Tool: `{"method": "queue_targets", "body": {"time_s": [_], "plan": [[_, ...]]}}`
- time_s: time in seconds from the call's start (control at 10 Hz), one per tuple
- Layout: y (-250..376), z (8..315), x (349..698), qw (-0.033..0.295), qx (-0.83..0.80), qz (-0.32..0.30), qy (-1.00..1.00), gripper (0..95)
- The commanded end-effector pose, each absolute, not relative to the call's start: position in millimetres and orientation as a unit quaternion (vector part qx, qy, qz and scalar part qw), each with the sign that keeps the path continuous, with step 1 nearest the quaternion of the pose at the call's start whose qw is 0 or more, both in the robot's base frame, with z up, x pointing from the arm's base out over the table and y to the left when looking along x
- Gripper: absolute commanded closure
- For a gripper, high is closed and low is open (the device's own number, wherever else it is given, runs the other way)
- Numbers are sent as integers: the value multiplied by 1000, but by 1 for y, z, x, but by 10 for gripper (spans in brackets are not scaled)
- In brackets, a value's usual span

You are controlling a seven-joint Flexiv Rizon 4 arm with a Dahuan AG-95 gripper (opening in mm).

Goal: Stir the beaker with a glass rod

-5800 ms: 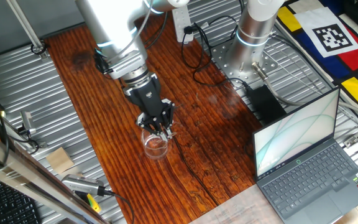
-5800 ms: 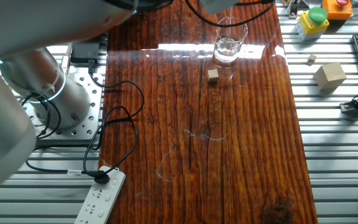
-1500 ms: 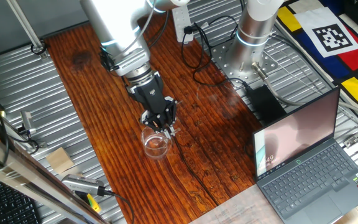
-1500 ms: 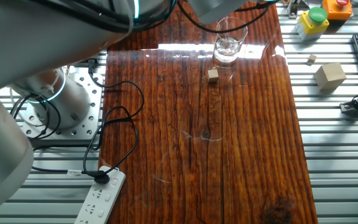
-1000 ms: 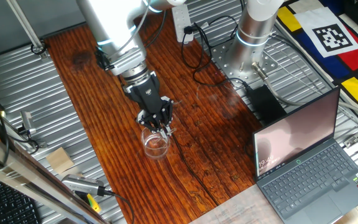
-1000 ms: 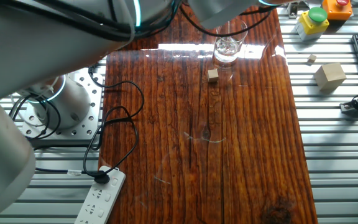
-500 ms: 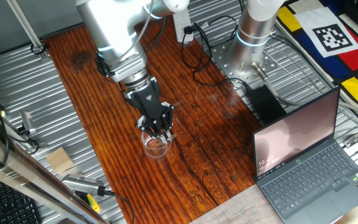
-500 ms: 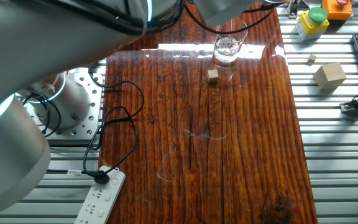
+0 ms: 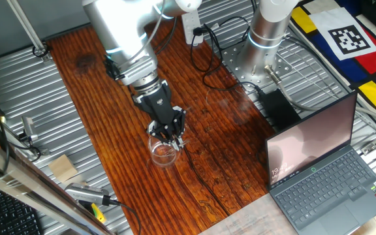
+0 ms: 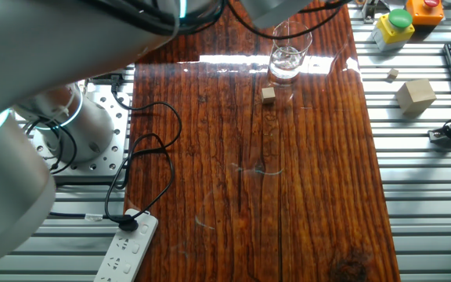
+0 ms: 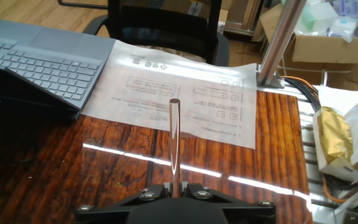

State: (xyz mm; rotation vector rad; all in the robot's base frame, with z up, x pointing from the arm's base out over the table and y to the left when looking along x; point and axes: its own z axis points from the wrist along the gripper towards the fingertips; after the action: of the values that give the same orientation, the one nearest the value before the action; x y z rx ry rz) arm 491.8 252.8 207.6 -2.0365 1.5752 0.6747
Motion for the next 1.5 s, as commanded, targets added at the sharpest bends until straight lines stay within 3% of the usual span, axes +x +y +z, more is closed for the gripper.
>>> {"method": "queue_targets", "body": {"time_s": [0.1,1.5], "plan": [[249,211,492,236,-747,248,570,950],[240,201,496,226,-745,235,582,950]]}}
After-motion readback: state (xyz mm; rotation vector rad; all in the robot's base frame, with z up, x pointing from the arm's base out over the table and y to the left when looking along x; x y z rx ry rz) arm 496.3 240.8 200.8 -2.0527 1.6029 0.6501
